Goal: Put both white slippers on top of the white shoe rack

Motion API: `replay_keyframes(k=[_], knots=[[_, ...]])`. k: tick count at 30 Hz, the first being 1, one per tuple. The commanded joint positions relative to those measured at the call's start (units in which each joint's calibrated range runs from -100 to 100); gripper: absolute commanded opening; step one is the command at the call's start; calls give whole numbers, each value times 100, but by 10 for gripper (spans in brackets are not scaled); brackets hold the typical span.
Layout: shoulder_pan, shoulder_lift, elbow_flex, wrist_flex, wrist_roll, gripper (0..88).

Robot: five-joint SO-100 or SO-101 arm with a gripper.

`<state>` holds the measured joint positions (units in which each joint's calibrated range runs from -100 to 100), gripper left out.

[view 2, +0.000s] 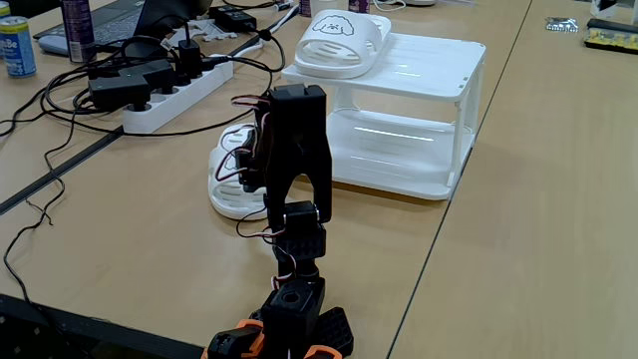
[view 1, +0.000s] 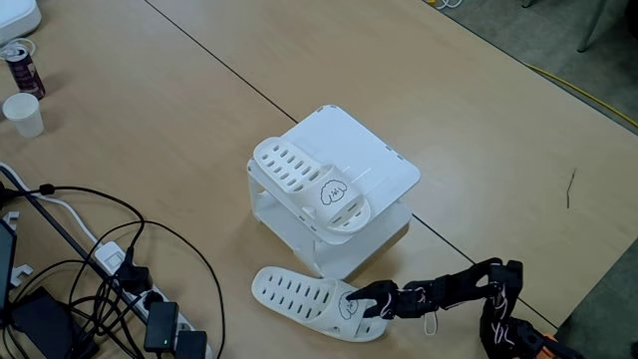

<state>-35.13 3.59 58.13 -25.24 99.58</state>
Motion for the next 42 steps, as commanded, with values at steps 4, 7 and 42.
replay_keyframes(k=[4,7,42], knots=[[2,125,-658,-108,42,242],[-7,83,-576,-108,42,153],[-1125,-3594,-80,703,42,8]])
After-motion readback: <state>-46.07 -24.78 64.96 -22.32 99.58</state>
